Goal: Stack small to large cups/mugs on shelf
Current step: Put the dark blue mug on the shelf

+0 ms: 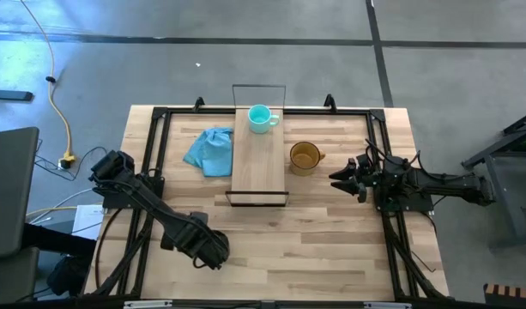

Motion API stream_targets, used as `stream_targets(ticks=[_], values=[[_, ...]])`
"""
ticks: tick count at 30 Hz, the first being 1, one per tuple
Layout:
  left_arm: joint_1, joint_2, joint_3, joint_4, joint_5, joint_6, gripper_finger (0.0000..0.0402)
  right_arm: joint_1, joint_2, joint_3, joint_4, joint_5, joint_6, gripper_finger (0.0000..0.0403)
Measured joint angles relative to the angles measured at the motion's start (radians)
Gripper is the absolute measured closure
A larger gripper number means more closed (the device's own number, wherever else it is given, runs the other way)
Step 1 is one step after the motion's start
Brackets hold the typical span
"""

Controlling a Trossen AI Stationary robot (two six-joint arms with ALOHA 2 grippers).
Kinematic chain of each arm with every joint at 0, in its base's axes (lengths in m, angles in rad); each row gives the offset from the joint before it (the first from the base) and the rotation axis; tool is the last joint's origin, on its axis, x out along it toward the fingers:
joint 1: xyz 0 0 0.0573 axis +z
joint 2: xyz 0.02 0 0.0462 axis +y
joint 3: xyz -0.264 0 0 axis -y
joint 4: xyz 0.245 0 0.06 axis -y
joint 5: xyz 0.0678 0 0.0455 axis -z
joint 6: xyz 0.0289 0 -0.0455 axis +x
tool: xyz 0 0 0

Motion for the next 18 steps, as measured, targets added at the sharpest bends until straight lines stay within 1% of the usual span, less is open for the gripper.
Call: stream_targets(ticks=[10,18], values=[[0.0,0.0,-0.082,0.141,0.016,-0.051,0.0273,0.0,0.0,0.0,0.0,0.0,0.015,0.0208],[0.0,0.0,-0.15,0.267,0.021,-0.046,0.0273,0.0,0.0,0.0,0.0,0.0,0.015,0.0208]])
